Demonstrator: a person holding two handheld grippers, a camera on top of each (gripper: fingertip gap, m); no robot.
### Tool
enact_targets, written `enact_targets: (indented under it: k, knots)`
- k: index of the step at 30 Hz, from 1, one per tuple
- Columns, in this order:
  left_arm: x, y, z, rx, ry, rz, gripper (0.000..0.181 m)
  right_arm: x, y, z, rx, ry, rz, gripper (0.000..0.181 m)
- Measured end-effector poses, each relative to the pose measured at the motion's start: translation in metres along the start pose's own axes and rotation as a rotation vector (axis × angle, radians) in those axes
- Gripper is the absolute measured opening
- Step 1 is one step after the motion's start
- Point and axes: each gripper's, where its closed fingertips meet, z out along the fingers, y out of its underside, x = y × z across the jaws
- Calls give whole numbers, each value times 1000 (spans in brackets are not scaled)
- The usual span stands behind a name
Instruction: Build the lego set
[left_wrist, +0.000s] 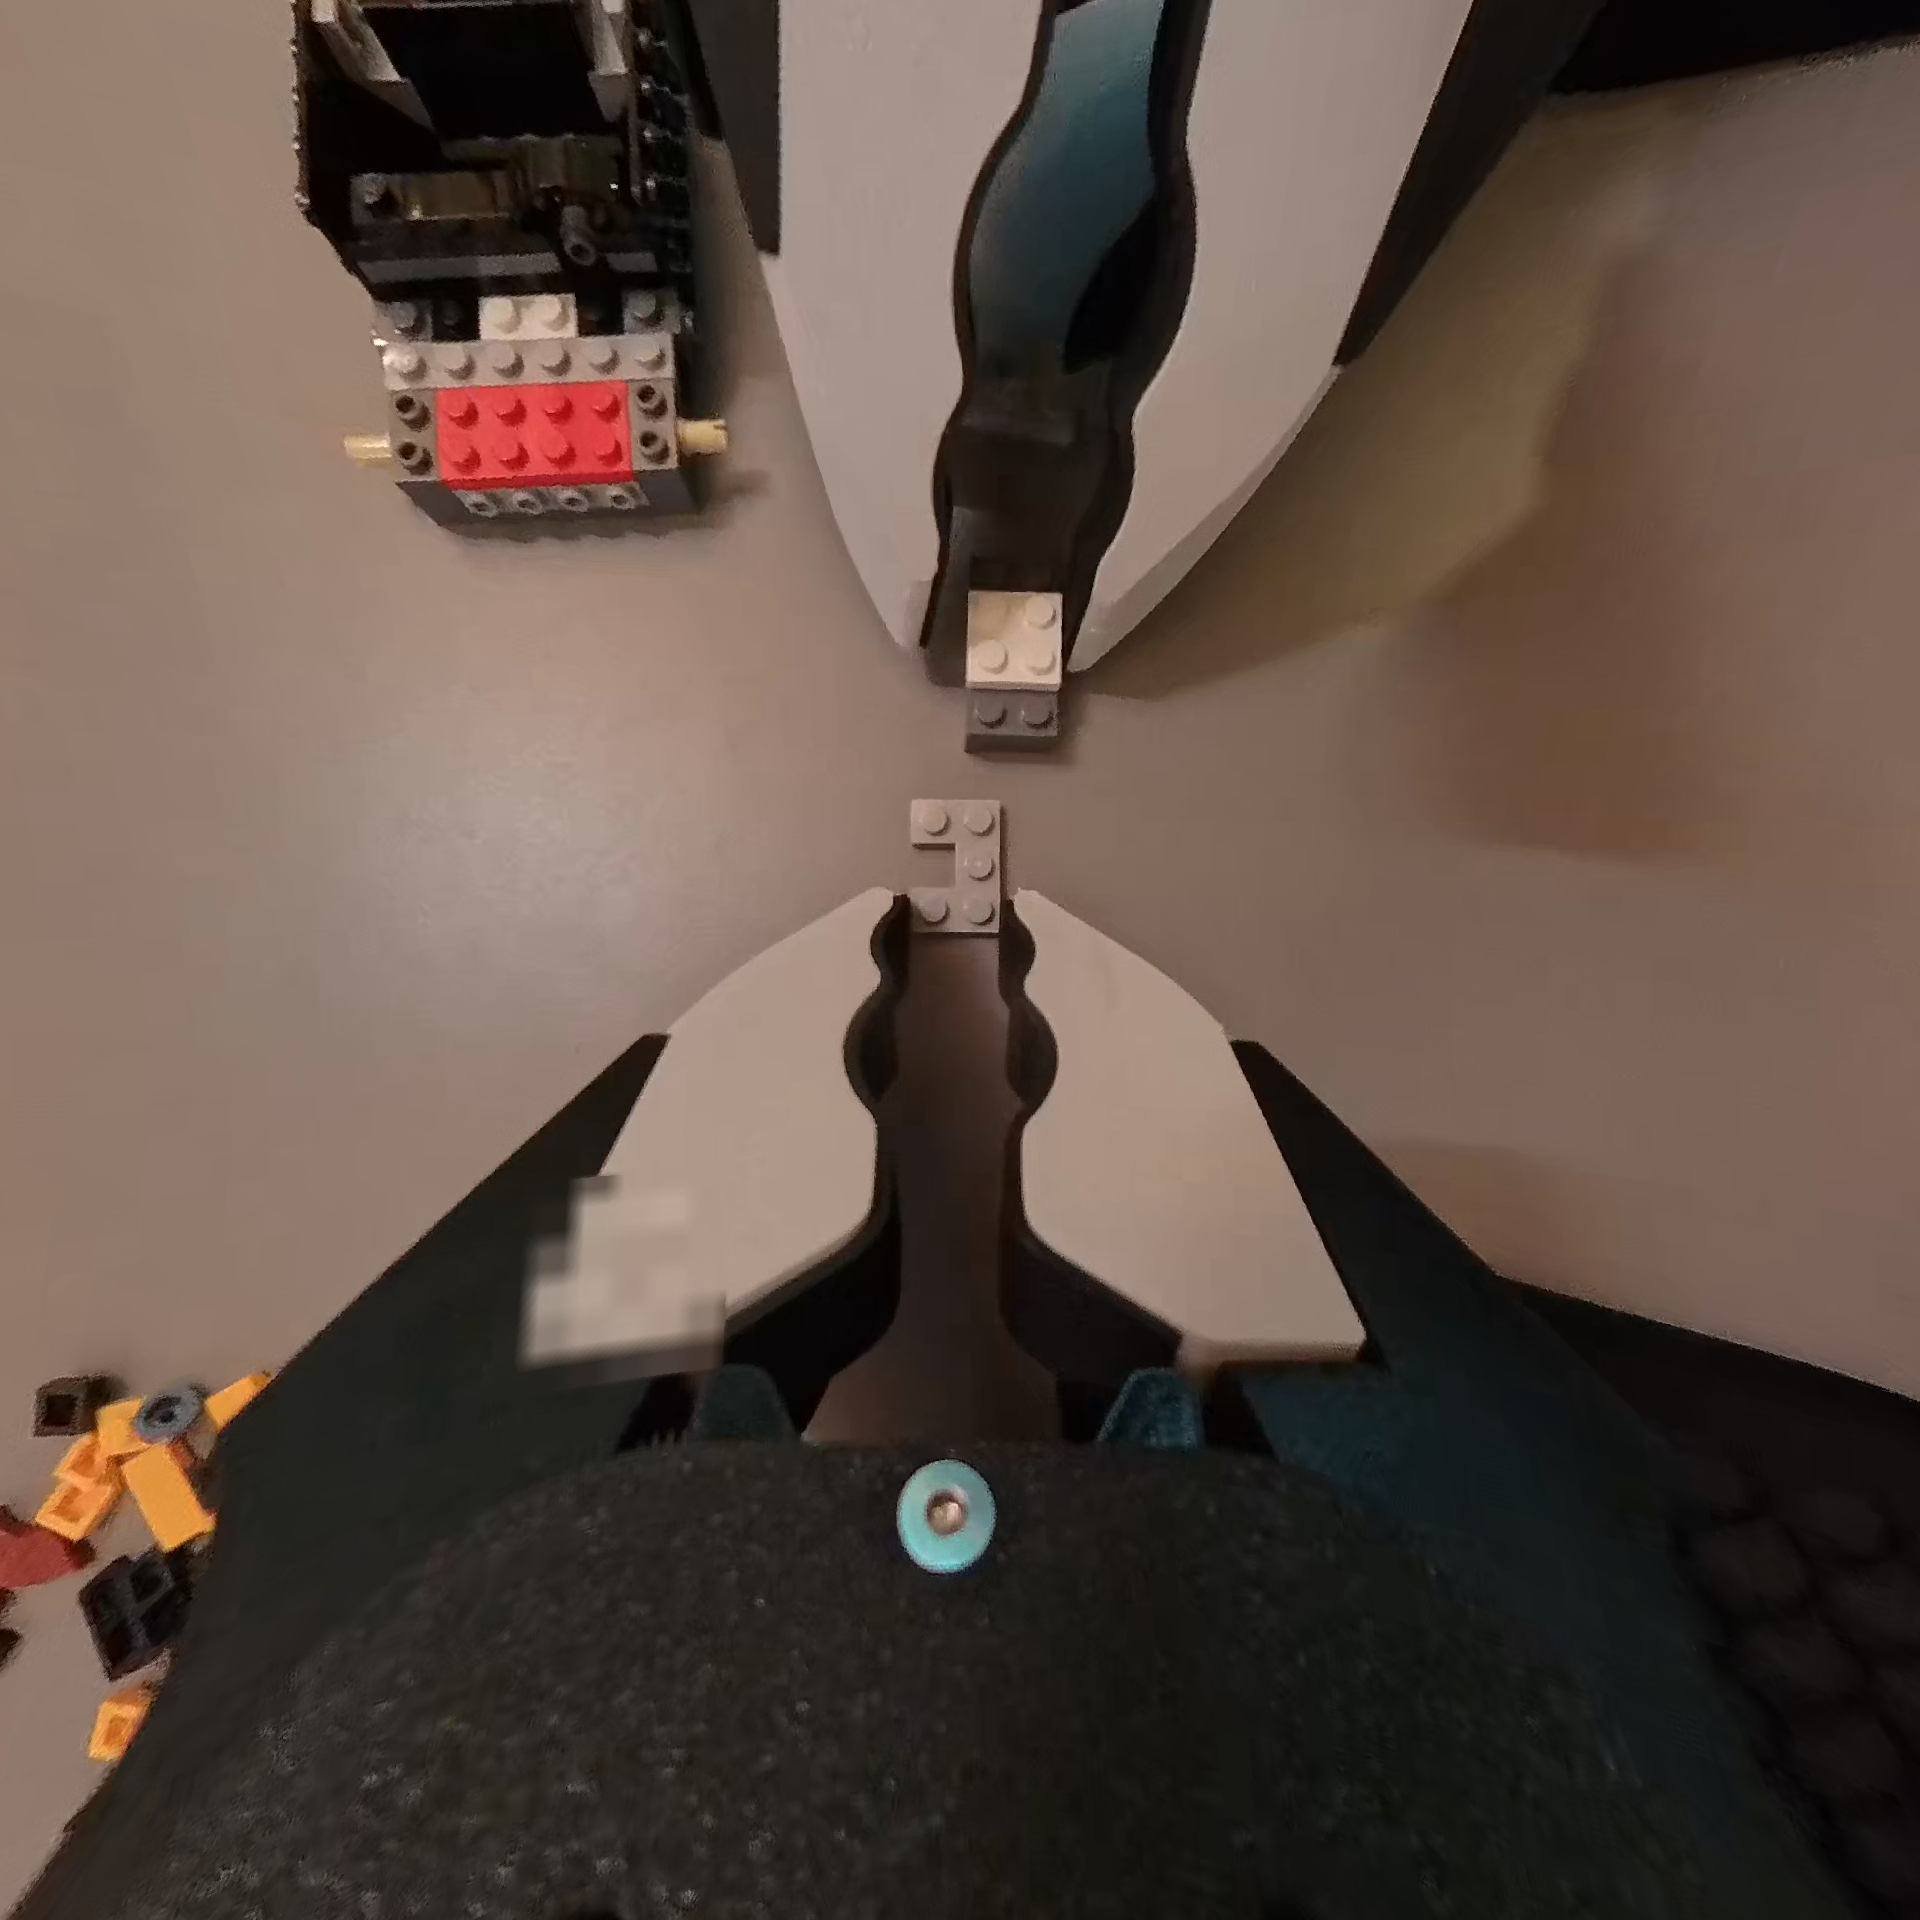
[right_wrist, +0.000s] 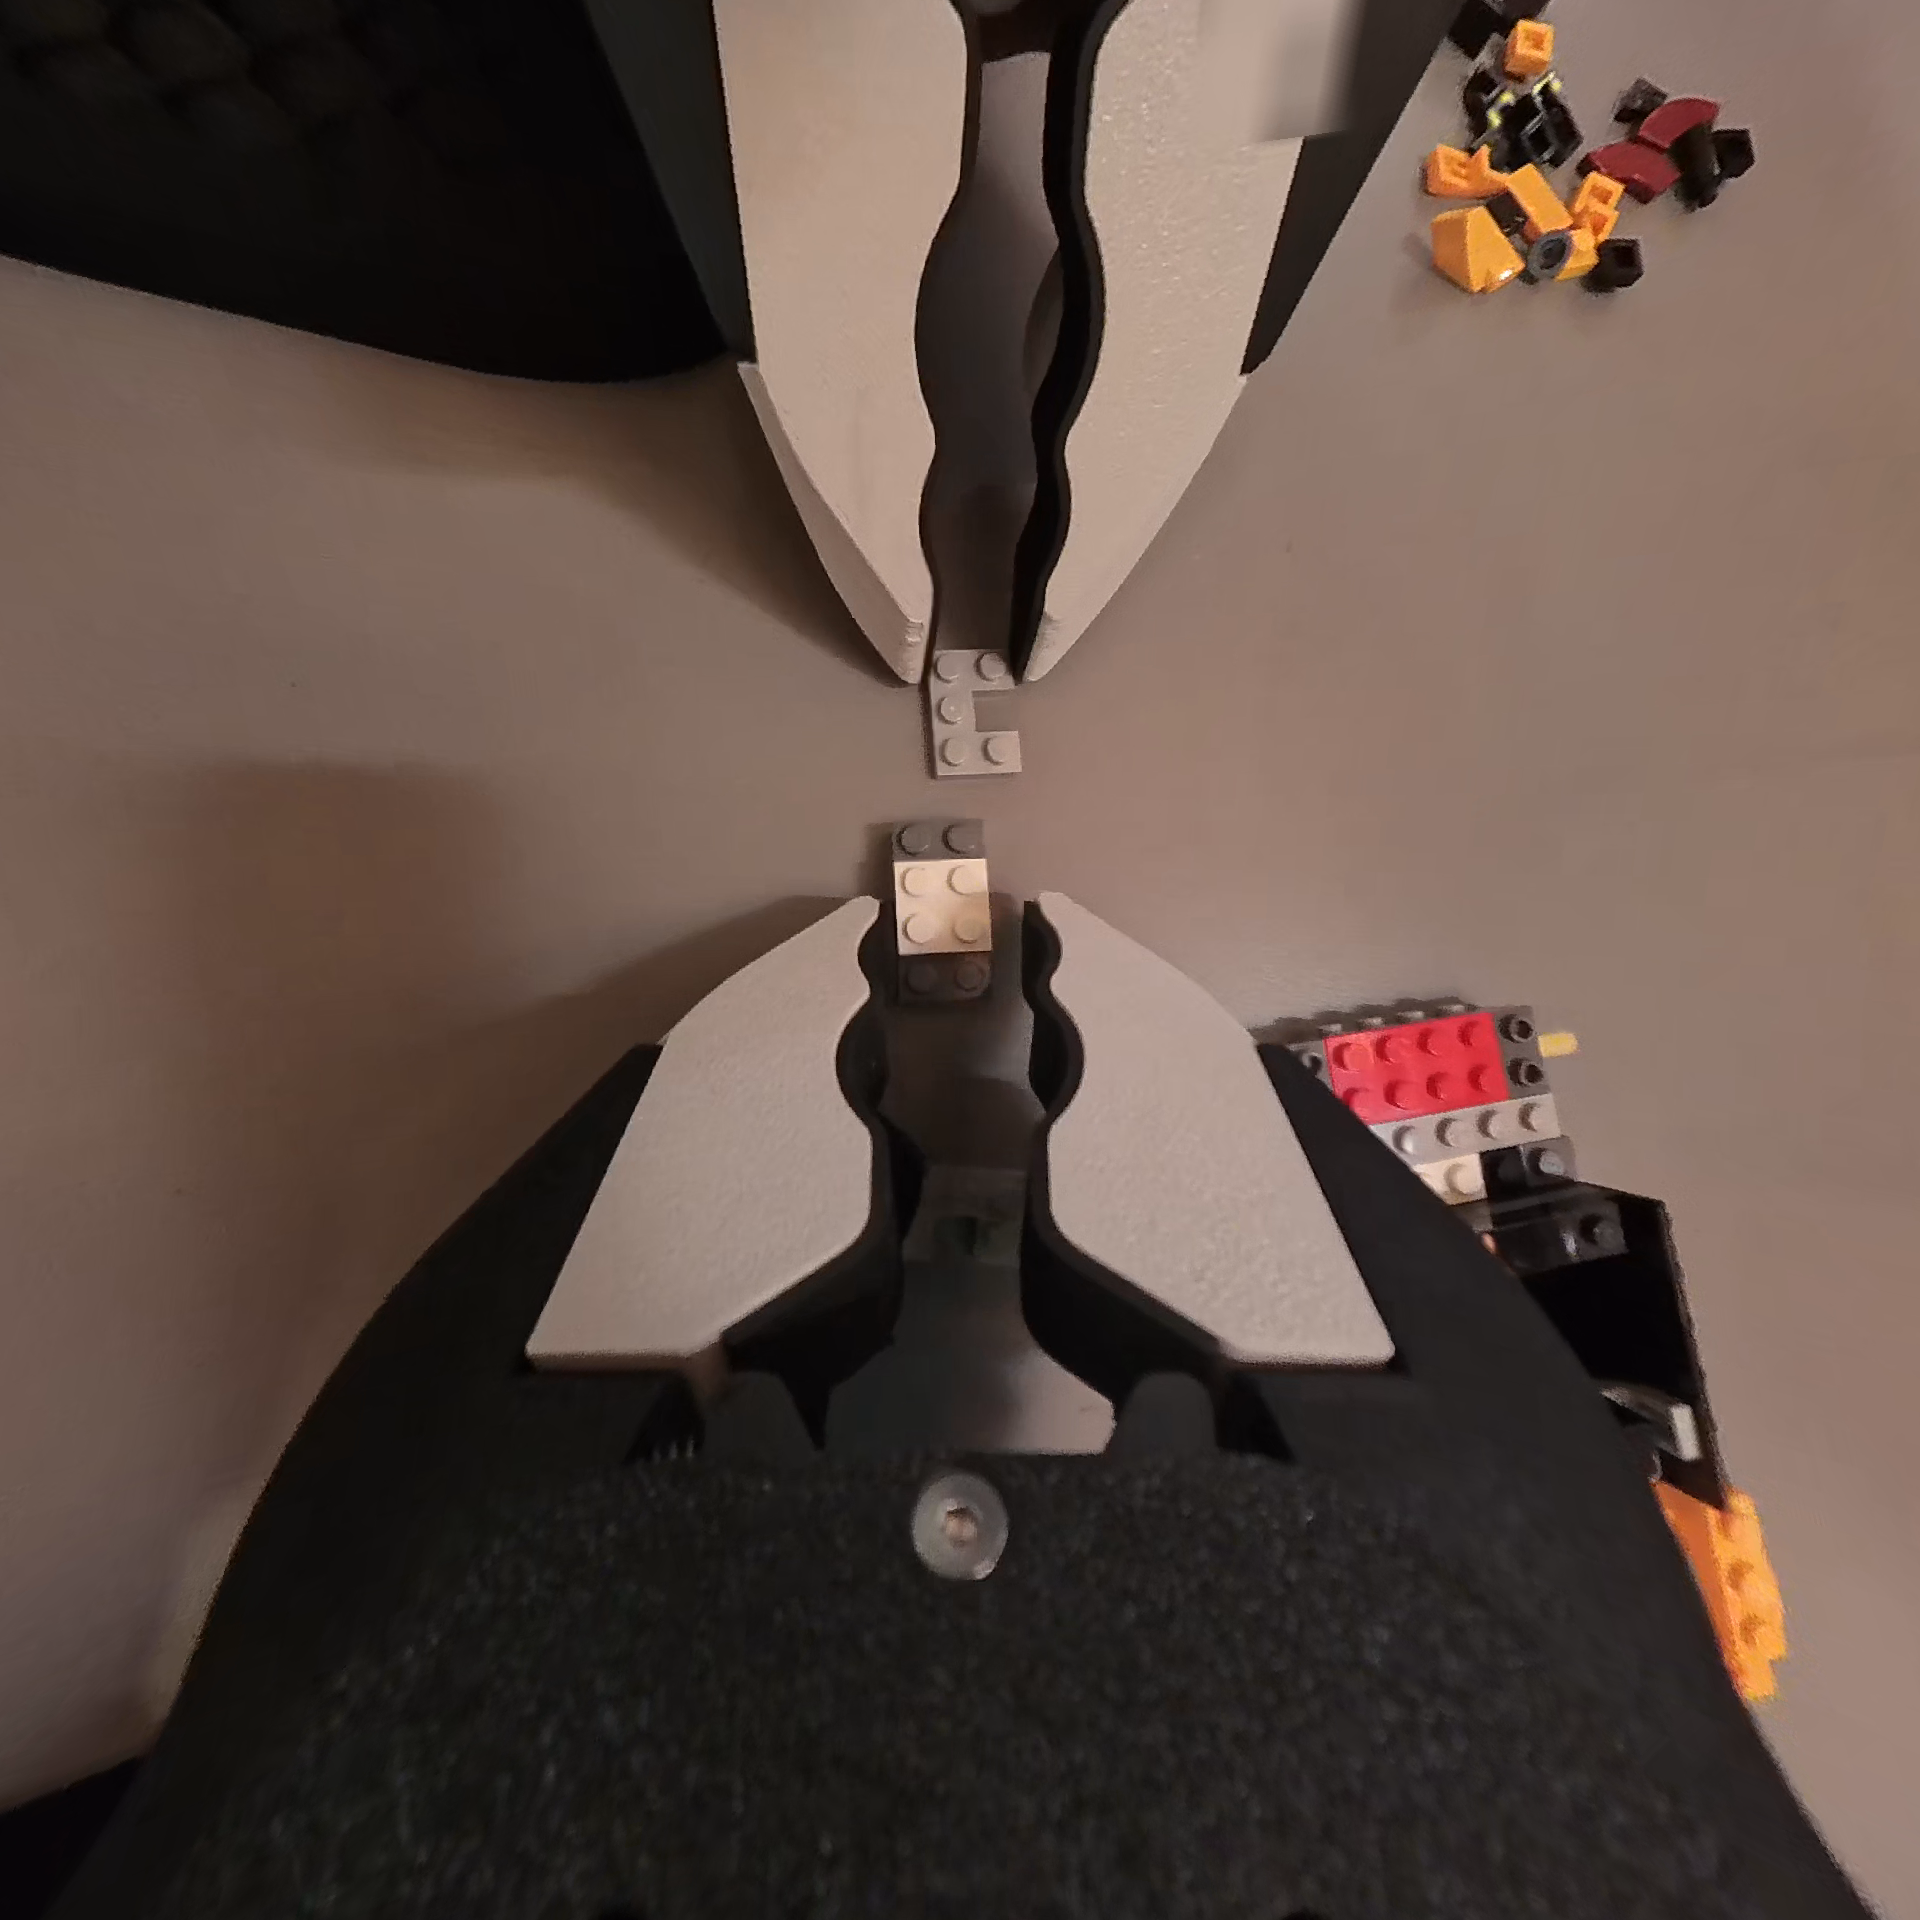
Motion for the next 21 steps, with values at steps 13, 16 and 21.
enact_targets:
  k: [13, 16, 21]
  knots:
    - [-26, -47, -30, 250, -251, 12, 16, 32, -35, -36, 307, 42, 302, 23]
    - [-31, -63, -44, 359, -321, 25, 16, 36, -53, -50, 452, -17, 428, 26]
    - [-36, -82, -69, 504, -456, 51, 16, 44, -82, -77, 713, -101, 663, 27]
